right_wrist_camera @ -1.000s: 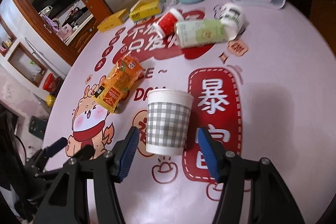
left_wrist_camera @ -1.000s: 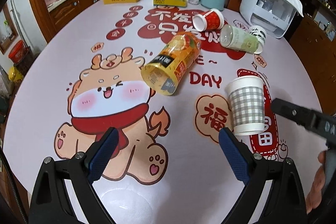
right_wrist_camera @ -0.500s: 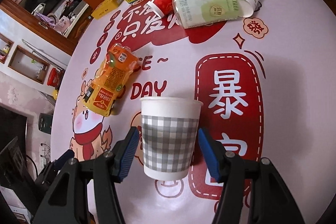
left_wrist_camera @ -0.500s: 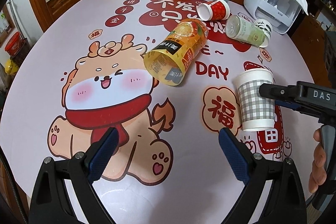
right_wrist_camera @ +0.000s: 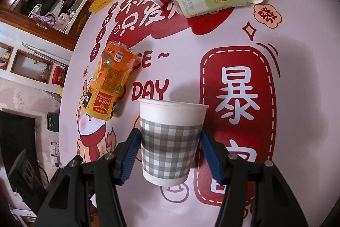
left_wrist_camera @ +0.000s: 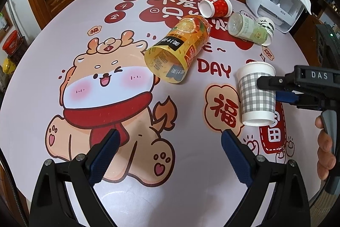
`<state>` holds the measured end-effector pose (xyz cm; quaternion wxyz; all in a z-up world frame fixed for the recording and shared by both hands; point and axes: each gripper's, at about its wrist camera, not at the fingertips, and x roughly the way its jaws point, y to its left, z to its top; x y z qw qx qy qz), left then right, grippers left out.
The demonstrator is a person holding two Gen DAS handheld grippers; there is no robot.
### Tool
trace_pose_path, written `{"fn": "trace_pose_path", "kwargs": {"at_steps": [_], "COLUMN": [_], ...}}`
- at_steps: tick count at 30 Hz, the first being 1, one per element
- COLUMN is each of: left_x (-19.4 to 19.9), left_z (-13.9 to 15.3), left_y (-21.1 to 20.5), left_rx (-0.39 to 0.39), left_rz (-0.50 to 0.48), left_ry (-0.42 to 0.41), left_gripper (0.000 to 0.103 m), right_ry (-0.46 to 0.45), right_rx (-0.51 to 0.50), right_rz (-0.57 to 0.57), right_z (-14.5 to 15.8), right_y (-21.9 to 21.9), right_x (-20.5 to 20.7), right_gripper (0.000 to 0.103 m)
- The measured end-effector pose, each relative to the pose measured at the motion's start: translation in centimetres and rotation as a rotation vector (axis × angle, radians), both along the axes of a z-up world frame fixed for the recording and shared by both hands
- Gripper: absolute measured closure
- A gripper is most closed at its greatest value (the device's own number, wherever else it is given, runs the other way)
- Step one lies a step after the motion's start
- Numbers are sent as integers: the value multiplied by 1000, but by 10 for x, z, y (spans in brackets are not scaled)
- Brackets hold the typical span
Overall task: Flip cup upright
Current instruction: 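Lift the plaid cup with the right tool toward the left tool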
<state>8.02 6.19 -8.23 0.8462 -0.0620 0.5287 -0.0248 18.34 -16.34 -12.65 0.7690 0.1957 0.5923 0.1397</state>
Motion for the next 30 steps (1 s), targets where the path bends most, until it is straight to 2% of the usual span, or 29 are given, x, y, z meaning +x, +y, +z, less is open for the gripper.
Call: {"fn": "trace_pose_path", "kwargs": {"at_steps": [7,18,24,30], "left_x": [0,-2,-7,-13], "left_z": [-1,2,9,14], "left_y": [-3,2,5,4], "left_rx": [-5,-11,-10,-40], "left_rz": [-10,3,-2,-42], "left_ry": [9,5,-3,11], "left_gripper": [8,8,8,8], "right_ry": [22,-24,-28,-26], "right_rx": [-11,-67,-53,-54], "right_rz": [11,24,26,51], "right_z": [1,7,17,19], "right_y": [3,14,14,19], "right_x": [5,-4,-29,-68], "right_gripper": [44,46,46,46]}}
